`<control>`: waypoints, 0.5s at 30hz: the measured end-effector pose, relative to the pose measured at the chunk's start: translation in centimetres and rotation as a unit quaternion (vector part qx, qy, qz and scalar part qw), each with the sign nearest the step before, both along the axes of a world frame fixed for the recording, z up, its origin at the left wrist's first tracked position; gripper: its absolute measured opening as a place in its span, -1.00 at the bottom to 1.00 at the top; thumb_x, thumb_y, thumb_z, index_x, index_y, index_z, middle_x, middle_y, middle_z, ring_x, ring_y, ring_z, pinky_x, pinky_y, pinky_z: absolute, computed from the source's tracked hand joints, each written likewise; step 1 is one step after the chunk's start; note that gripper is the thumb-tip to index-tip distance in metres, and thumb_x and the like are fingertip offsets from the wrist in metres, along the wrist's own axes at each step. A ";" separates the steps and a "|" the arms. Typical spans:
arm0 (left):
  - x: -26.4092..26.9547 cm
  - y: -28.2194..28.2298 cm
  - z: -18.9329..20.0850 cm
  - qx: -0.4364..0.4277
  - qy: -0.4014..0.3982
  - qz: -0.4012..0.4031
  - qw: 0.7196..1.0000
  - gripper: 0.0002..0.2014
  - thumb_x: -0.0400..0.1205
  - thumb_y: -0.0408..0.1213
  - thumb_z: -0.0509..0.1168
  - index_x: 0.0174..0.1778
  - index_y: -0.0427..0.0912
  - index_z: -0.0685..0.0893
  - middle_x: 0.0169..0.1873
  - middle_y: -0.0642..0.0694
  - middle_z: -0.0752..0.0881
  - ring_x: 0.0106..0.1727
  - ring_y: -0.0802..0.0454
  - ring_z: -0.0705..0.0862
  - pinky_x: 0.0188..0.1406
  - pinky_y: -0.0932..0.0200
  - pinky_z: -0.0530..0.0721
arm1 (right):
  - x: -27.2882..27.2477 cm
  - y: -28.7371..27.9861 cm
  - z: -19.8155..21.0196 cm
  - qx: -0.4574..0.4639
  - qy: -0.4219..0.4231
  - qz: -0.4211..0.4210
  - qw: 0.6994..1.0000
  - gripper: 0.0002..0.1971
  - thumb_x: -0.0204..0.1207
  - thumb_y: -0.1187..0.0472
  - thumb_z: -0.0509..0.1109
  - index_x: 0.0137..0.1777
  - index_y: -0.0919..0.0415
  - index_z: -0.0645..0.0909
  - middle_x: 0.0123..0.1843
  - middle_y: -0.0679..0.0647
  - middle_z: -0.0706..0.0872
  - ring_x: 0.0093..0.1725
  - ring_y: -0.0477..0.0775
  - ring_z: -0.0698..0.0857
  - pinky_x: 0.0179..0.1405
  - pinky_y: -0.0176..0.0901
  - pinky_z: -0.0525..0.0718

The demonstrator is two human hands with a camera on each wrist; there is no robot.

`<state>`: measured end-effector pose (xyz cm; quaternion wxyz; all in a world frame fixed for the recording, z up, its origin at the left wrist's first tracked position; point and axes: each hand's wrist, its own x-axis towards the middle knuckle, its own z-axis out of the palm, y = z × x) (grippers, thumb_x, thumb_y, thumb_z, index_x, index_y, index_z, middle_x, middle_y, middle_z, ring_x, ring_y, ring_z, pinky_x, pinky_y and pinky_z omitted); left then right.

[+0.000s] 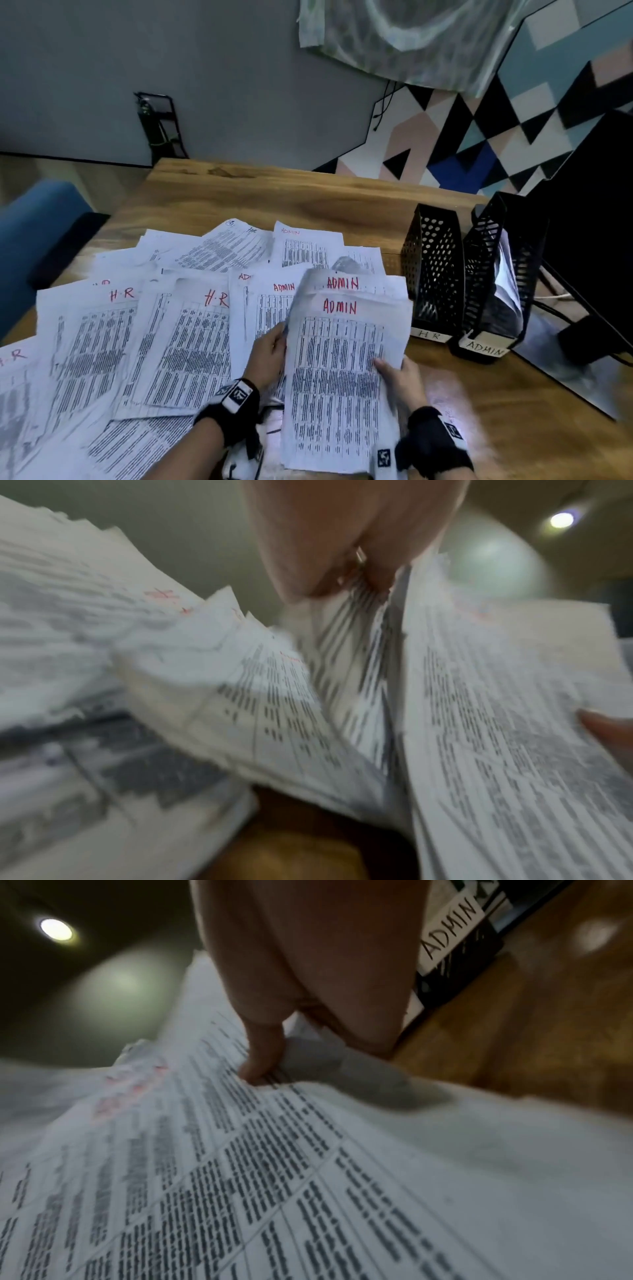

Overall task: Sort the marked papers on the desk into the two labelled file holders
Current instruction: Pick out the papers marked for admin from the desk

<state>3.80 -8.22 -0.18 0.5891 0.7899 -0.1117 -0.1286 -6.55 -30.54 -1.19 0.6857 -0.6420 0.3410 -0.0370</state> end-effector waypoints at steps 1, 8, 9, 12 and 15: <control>0.2 0.3 0.8 -0.025 0.003 0.006 1.000 -0.73 0.69 -0.44 0.11 0.25 -0.20 0.59 -0.05 -0.03 0.72 -0.06 0.19 0.71 -0.22 0.65 0.56 | 0.1 -0.3 0.8 -0.009 -0.012 0.014 1.000 -0.79 0.48 0.29 0.41 0.11 0.28 0.61 0.10 0.21 0.77 0.15 0.18 0.72 0.33 0.16 0.58; 1.7 1.4 5.3 -0.078 0.056 -0.016 0.995 -0.70 0.70 -0.40 0.07 -0.26 -0.30 0.65 -0.45 -0.09 0.69 -0.46 0.16 0.68 -0.37 0.26 0.65 | 2.9 -0.1 4.6 -0.017 -0.073 0.038 0.996 -0.89 0.54 0.32 0.32 0.02 0.27 0.62 0.07 0.19 0.76 0.02 0.00 0.72 0.08 -0.26 0.68; 1.9 1.4 5.6 -0.073 0.062 -0.008 0.995 -0.68 0.71 -0.36 0.07 -0.27 -0.31 0.65 -0.43 -0.15 0.68 -0.44 0.09 0.67 -0.37 0.25 0.63 | 3.1 0.1 4.8 -0.010 -0.083 0.031 0.996 -0.88 0.56 0.31 0.29 0.03 0.26 0.62 0.06 0.15 0.75 0.00 -0.05 0.72 0.03 -0.35 0.68; 1.8 1.4 6.3 -0.079 0.062 0.036 0.994 -0.62 0.71 -0.28 0.09 -0.40 -0.20 0.64 -0.59 -0.02 0.65 -0.58 0.18 0.61 -0.47 0.30 0.58 | 3.5 1.0 5.2 0.008 -0.103 0.014 0.995 -0.74 0.63 0.26 0.20 0.24 0.36 0.54 0.16 0.07 0.65 0.19 -0.03 0.60 0.29 -0.23 0.46; 1.6 1.2 7.0 -0.105 0.074 0.053 0.990 -0.68 0.68 -0.28 0.17 -0.37 -0.20 0.67 -0.58 -0.03 0.66 -0.53 0.09 0.61 -0.38 0.19 0.58 | 3.8 1.4 5.2 0.000 -0.139 -0.022 0.990 -0.72 0.63 0.31 0.20 0.29 0.37 0.51 0.17 0.09 0.63 0.16 -0.01 0.60 0.32 -0.14 0.44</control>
